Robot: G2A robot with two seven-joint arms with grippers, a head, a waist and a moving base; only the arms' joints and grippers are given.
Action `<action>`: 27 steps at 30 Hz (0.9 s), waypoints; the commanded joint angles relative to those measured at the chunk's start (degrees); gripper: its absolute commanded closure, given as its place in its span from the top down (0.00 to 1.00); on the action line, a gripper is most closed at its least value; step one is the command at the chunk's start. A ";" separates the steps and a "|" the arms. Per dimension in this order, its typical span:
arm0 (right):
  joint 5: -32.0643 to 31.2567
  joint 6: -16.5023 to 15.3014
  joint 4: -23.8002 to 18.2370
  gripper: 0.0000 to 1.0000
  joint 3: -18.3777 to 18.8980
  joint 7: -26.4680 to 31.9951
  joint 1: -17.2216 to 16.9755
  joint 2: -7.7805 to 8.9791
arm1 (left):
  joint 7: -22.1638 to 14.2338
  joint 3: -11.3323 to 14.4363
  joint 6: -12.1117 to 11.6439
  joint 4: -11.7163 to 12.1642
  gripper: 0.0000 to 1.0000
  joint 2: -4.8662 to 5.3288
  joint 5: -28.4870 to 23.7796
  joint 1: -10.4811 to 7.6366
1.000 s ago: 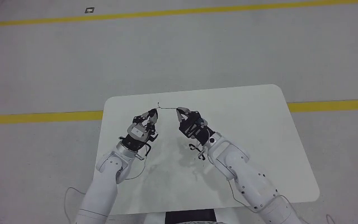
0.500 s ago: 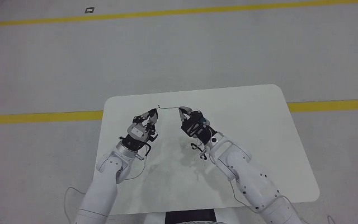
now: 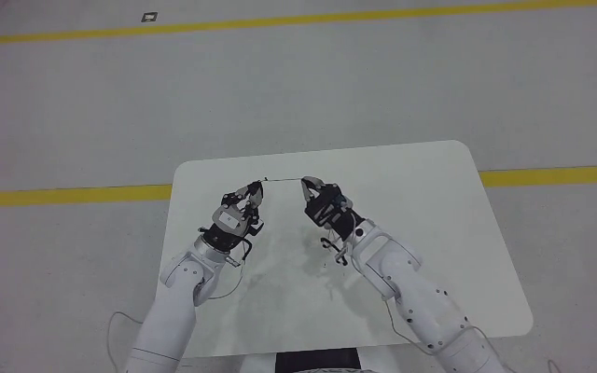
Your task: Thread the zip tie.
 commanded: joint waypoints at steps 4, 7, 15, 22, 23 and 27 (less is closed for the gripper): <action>0.00 0.04 -0.14 0.00 0.50 0.13 -0.21 0.12 | 0.00 0.00 0.00 0.00 0.00 0.00 0.00 0.00; 0.00 0.14 -0.23 0.00 0.86 0.24 -0.44 0.22 | 0.00 0.00 0.00 0.00 0.00 0.00 0.00 0.00; 0.18 0.61 -0.36 0.00 1.45 0.25 -0.98 0.35 | 0.00 0.00 0.00 0.00 0.00 0.00 0.00 0.00; 4.65 2.06 -0.29 0.00 2.46 -1.27 -1.90 0.12 | 0.00 0.00 0.00 0.00 0.00 0.00 0.00 0.00; 4.52 1.99 -0.22 0.00 2.56 -1.25 -1.90 0.14 | 0.00 0.00 0.00 0.00 0.00 0.00 0.00 0.00; 5.11 2.54 -0.17 0.00 3.27 -1.27 -2.45 0.16 | 0.00 0.00 0.00 0.00 0.00 0.00 0.00 0.00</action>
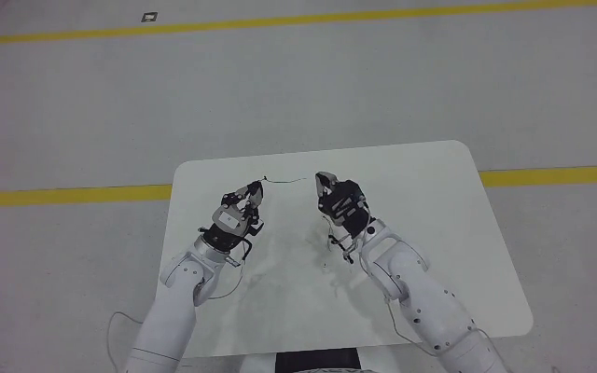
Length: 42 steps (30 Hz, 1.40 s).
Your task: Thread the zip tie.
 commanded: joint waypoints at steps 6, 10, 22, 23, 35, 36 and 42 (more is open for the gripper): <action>0.59 -0.09 -0.85 0.33 2.57 0.93 -1.10 0.33 | 0.00 0.00 0.00 0.00 0.00 0.00 0.00 0.00; 0.70 -1.87 -1.24 1.00 3.02 1.01 -1.19 0.49 | 0.00 0.00 0.00 0.00 0.00 0.00 0.00 0.00; 2.76 -0.63 -0.63 1.00 5.27 0.70 -1.82 0.60 | -0.19 0.69 0.00 -1.63 0.00 0.26 0.49 -0.18; 3.49 -0.95 -0.54 1.00 6.33 0.72 -2.15 0.73 | -0.86 1.12 0.00 -1.93 0.00 0.51 0.37 -0.24; 17.36 -4.97 -1.51 1.00 14.37 1.11 -5.34 1.36 | -6.02 4.41 0.00 -5.90 0.00 3.03 0.00 -1.96; 17.36 -4.97 -1.51 1.00 14.37 1.11 -5.34 1.36 | -5.94 4.47 0.00 -5.89 0.00 3.22 0.00 -2.14; 18.01 -4.60 -1.60 1.00 14.39 0.81 -5.40 1.31 | -5.54 4.73 -0.01 -6.23 0.00 3.18 0.00 -2.14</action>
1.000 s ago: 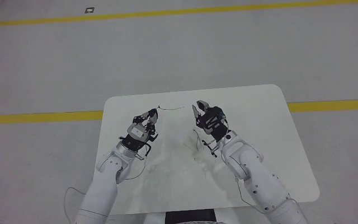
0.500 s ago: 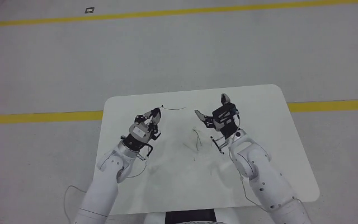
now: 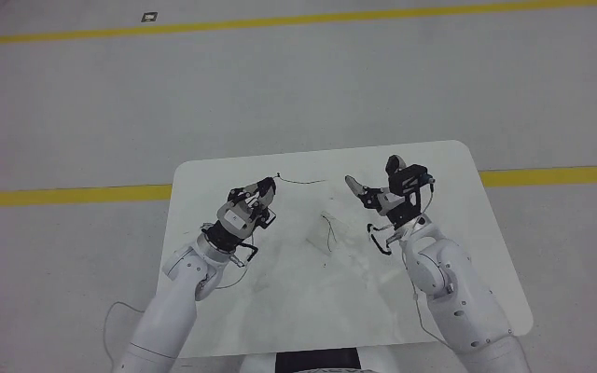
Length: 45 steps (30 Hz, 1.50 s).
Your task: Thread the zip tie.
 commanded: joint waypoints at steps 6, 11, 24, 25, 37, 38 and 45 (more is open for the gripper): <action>10.04 2.21 -2.16 1.00 1.43 -2.09 -1.41 -0.44 | -2.50 0.07 0.01 -2.71 0.00 0.01 0.00 0.06; 12.40 0.82 -2.76 1.00 1.62 -2.36 -1.65 -0.47 | -3.36 0.41 0.01 -2.90 0.00 0.17 0.00 0.02; 12.40 0.82 -2.76 1.00 1.62 -2.36 -1.65 -0.47 | -3.36 0.41 0.01 -2.90 0.00 0.17 0.00 0.02; 12.40 0.82 -2.76 1.00 1.62 -2.36 -1.65 -0.47 | -3.36 0.41 0.01 -2.90 0.00 0.17 0.00 0.02; 12.40 0.82 -2.76 1.00 1.62 -2.36 -1.65 -0.47 | -3.36 0.41 0.01 -2.90 0.00 0.17 0.00 0.02; 12.40 0.82 -2.76 1.00 1.62 -2.36 -1.65 -0.47 | -3.36 0.41 0.01 -2.90 0.00 0.17 0.00 0.02; 12.40 0.82 -2.76 1.00 1.62 -2.36 -1.65 -0.47 | -3.36 0.41 0.01 -2.90 0.00 0.17 0.00 0.02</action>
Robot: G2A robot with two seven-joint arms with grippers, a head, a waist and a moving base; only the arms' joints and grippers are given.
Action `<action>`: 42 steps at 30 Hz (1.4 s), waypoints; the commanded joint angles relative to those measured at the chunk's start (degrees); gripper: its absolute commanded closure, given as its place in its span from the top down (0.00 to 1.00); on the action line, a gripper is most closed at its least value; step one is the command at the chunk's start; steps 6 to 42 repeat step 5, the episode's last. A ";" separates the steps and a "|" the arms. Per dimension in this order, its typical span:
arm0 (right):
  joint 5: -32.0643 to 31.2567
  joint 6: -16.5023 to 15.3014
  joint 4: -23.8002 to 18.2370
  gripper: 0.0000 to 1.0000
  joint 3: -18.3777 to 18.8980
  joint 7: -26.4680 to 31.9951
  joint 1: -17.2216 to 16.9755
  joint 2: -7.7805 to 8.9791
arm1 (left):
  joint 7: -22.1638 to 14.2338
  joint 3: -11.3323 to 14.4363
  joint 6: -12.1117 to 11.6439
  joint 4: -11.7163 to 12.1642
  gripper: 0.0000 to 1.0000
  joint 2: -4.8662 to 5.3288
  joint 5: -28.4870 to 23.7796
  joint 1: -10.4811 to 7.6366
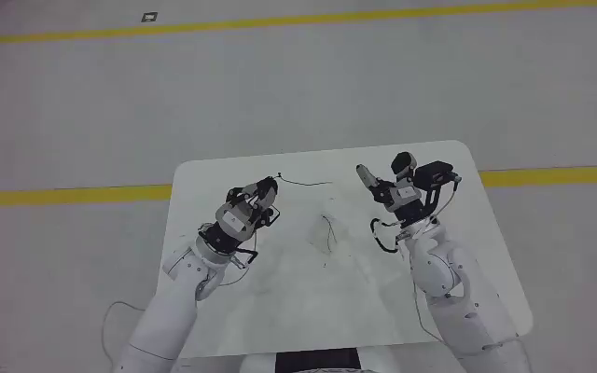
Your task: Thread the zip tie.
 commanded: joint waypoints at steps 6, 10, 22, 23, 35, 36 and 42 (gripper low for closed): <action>0.00 0.00 0.00 1.00 0.00 0.00 0.00 0.00 | 0.00 0.00 0.00 0.00 0.00 0.00 0.00 0.00; 0.00 0.00 0.00 1.00 0.00 0.00 0.00 0.00 | 0.00 0.00 0.00 0.00 0.00 0.00 0.00 0.00; 0.00 0.00 0.00 1.00 0.00 0.00 0.00 0.00 | 0.00 0.00 0.00 0.00 0.00 0.00 0.00 0.00; 0.00 0.00 0.00 1.00 0.00 0.00 0.00 0.00 | 0.00 0.00 0.00 0.00 0.00 0.00 0.00 0.00; 0.00 0.00 0.00 1.00 0.00 0.00 0.00 0.00 | 0.00 0.00 0.00 0.00 0.00 0.00 0.00 0.00; 0.00 0.00 0.00 1.00 0.00 0.00 0.00 0.00 | 0.00 0.00 0.00 0.00 0.00 0.00 0.00 0.00; 0.00 0.00 0.00 1.00 0.00 0.00 0.00 0.00 | 0.00 0.00 0.00 0.00 0.00 0.00 0.00 0.00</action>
